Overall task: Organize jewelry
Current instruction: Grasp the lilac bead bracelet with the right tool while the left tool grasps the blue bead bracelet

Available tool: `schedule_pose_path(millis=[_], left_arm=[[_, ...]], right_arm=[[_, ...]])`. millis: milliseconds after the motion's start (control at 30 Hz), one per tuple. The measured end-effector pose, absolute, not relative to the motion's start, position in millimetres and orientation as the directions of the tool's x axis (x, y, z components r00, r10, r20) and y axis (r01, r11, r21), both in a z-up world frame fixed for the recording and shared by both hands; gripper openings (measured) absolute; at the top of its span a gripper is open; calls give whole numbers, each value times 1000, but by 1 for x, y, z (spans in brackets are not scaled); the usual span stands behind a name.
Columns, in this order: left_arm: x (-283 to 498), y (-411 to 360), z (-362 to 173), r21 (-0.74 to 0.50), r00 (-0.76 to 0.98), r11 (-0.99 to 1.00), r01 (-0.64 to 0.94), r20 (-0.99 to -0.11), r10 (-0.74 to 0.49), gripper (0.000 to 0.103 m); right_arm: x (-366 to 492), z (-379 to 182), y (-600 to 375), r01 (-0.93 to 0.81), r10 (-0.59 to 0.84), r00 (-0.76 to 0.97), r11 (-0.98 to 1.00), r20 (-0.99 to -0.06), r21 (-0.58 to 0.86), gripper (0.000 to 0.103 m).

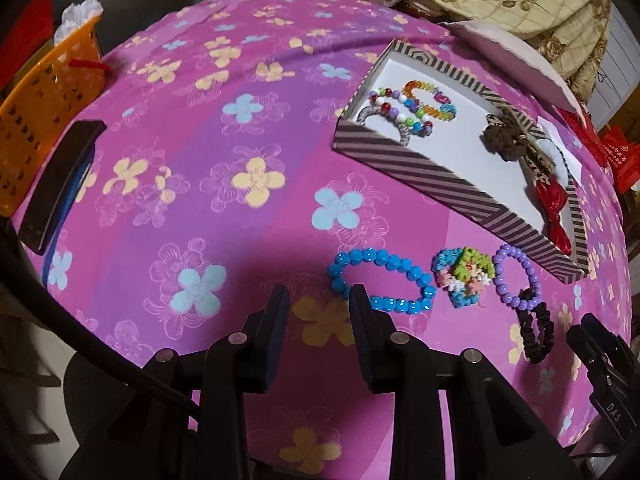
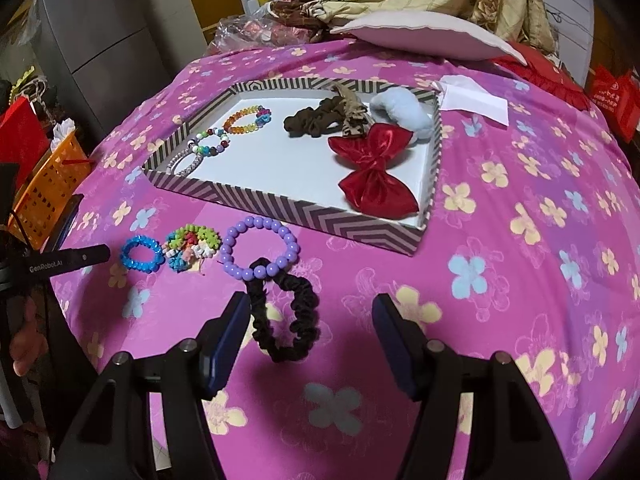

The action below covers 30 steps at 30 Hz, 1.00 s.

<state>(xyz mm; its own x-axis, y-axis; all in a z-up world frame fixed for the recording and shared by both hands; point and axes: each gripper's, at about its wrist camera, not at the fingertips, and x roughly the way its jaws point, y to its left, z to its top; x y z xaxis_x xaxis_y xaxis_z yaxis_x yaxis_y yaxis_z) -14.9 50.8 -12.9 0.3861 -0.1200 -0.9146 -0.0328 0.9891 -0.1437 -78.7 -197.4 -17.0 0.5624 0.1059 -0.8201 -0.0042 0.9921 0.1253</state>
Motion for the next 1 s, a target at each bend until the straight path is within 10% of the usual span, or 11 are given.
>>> schedule_pose_path(millis=[1000], left_arm=[[6, 47, -30, -183, 372, 983, -30, -914, -159, 61]], right_arm=[[-6, -54, -156, -177, 55, 506, 983, -861, -41, 34]])
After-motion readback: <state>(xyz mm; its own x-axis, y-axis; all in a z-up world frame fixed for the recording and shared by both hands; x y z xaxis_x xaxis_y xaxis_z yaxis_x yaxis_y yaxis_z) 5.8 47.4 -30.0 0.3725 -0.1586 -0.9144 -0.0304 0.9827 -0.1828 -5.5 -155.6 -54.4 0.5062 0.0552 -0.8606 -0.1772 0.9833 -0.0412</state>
